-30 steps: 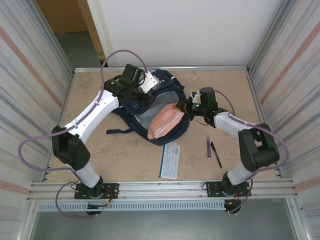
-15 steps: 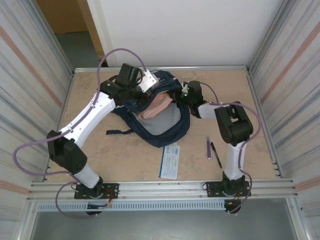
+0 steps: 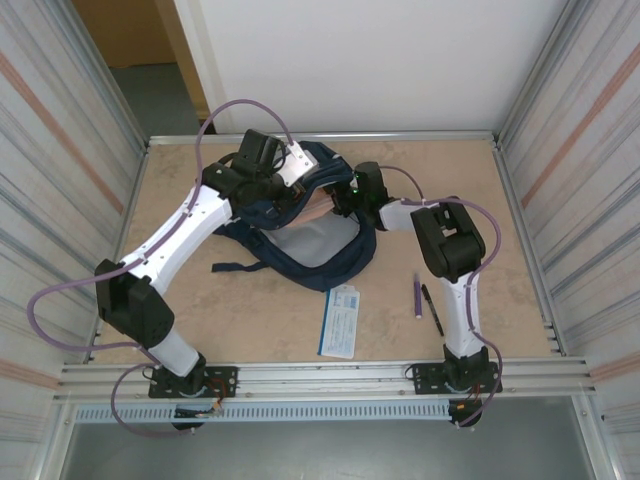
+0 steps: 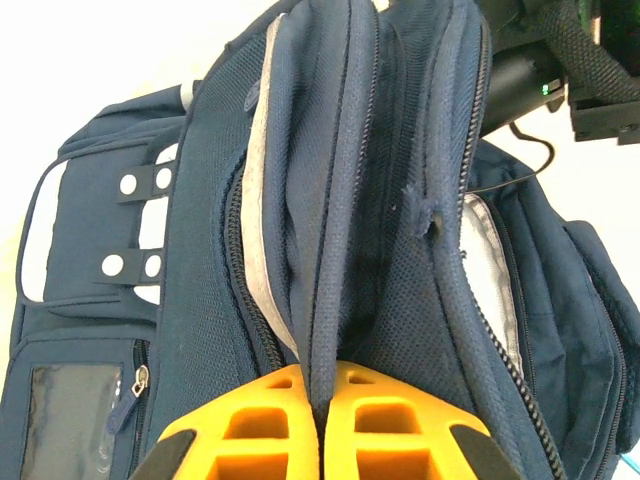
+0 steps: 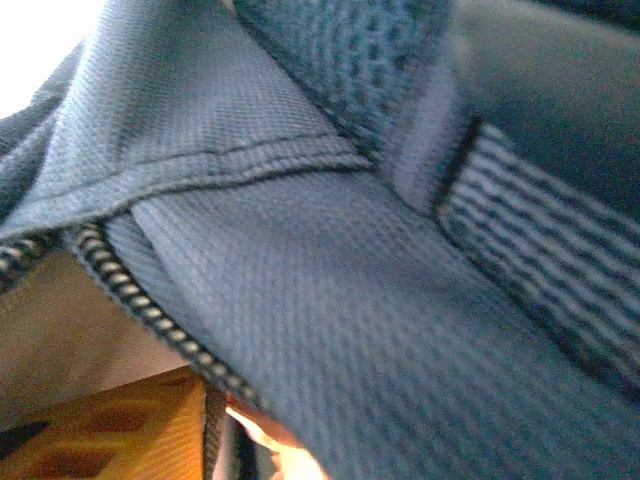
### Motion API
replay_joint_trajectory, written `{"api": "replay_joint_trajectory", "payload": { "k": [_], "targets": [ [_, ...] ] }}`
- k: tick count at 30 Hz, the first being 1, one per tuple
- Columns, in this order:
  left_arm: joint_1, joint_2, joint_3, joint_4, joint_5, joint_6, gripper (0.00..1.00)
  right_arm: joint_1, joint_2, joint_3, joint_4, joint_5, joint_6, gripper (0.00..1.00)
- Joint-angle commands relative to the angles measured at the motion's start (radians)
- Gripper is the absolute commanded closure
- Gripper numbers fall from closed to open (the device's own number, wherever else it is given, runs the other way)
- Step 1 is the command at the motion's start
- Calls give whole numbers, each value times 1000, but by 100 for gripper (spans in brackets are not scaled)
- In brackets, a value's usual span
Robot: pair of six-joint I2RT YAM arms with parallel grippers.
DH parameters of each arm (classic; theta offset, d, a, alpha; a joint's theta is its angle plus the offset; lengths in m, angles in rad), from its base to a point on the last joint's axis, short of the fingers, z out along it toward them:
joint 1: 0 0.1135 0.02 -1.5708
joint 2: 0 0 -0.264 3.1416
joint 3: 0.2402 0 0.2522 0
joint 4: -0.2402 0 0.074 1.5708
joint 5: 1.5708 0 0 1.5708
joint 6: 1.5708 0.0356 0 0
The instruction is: Pack the student bag
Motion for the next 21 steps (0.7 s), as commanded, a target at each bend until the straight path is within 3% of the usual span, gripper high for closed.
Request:
{"api": "replay_joint_trajectory", "payload": {
  "k": [1,4,10,13,16,21],
  "targets": [
    [0,-46,8,127,-4,2,100,-26,-80,13,-226,2,-150,45],
    [19,-48,-4,142,-36,-21,100,-46,-119,-31,-219,-20,-205,45],
    [40,-12,19,113,-30,-71,100,-62,-151,23,-384,-75,-335,39],
    [45,0,26,110,-33,-82,100,-63,-177,39,-457,-49,-371,41],
    [47,-2,24,116,-19,-85,100,-59,-216,20,-491,-35,-391,49],
    [47,-7,14,138,49,-66,100,-37,-225,-60,-388,-35,-347,81]
  ]
}}
